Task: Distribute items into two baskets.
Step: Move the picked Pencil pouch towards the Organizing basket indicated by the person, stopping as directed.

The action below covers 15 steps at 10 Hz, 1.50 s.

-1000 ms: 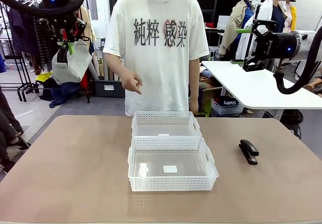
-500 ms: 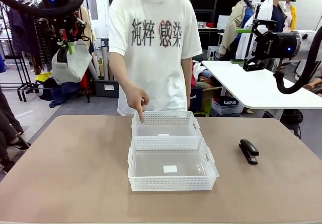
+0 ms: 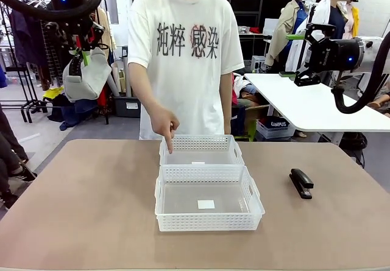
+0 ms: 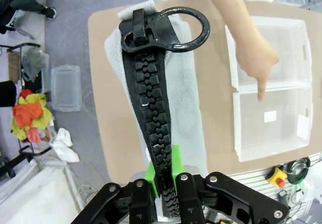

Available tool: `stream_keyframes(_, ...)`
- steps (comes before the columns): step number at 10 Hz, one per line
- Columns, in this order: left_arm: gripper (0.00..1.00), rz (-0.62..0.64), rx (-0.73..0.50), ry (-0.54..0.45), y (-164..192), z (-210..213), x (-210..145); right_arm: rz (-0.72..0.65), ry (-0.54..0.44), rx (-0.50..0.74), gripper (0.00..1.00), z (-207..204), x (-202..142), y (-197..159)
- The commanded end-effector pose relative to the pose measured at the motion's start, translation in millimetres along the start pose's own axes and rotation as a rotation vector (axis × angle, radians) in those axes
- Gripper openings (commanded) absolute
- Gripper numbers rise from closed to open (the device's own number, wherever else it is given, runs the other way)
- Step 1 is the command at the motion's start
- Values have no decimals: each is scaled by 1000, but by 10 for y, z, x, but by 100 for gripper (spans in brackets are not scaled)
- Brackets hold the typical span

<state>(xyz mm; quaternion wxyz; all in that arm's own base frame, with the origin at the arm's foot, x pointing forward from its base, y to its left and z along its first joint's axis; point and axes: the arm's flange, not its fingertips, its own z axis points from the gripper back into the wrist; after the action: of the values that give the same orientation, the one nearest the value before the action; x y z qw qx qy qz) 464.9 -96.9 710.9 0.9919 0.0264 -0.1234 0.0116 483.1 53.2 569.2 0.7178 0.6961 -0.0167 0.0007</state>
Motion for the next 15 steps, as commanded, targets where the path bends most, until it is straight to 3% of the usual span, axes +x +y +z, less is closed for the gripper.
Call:
stream_keyframes(1,0,10,1,-2,21,14,-32,3,-2,-1,100,4,2,15)
stream_keyframes(10,0,0,0,0,0,0,0,3,-2,-1,100,4,2,15)
stream_keyframes(12,0,-301,13,32,-86,40,-64,3,-2,-1,100,4,2,15)
stream_keyframes(15,0,-540,20,57,-420,-42,-100,3,-2,-1,100,4,2,15)
